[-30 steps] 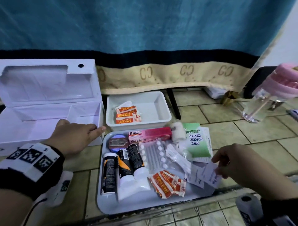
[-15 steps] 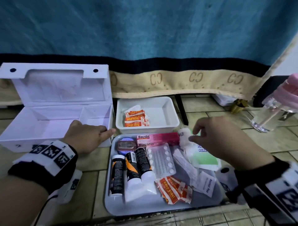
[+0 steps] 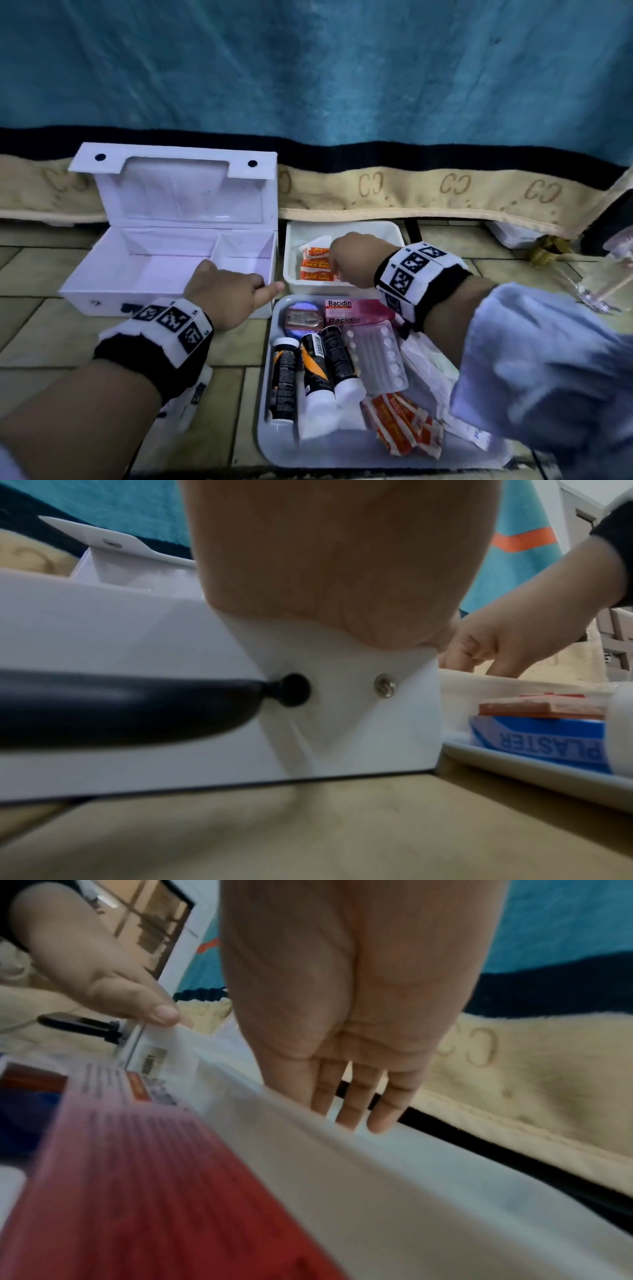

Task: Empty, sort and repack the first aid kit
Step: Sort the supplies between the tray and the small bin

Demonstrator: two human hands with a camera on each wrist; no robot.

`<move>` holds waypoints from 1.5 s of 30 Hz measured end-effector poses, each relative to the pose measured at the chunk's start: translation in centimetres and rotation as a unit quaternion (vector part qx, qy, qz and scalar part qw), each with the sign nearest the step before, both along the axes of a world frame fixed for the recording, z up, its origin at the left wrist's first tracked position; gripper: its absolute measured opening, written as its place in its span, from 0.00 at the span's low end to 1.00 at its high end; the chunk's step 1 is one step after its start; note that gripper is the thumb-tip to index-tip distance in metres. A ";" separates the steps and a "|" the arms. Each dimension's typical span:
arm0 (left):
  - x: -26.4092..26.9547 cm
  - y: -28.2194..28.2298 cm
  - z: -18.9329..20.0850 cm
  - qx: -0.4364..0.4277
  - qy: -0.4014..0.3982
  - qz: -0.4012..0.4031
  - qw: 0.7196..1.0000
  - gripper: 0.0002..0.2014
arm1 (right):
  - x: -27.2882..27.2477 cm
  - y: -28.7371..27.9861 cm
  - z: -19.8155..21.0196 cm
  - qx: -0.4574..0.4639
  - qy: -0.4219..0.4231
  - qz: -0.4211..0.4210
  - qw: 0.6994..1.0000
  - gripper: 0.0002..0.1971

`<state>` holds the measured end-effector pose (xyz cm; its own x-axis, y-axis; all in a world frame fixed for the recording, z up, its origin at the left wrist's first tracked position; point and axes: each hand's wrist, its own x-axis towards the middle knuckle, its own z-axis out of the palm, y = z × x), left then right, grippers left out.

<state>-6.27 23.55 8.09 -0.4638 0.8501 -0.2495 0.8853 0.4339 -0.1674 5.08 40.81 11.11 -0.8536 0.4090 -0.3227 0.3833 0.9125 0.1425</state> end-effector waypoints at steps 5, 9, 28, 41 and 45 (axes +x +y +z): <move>-0.2 0.0 -0.3 0.013 -0.002 0.006 1.000 0.24 | 0.3 0.0 0.1 -0.028 0.114 -0.020 0.993 0.10; 0.0 0.0 -0.2 0.011 0.005 -0.002 1.000 0.19 | 1.4 0.7 0.4 -0.114 0.223 -0.068 0.966 0.15; 0.3 0.1 0.4 -0.055 0.057 -0.056 0.995 0.29 | 16.6 -3.3 4.9 -0.209 0.035 -0.048 0.976 0.07; 0.0 0.0 -0.5 0.031 0.014 0.012 0.999 0.23 | 17.9 -7.3 -1.5 -0.081 0.099 -0.192 0.973 0.10; -0.2 0.0 -0.7 0.043 0.003 0.018 0.999 0.25 | 18.2 -8.5 -1.2 -0.103 0.099 -0.192 0.971 0.15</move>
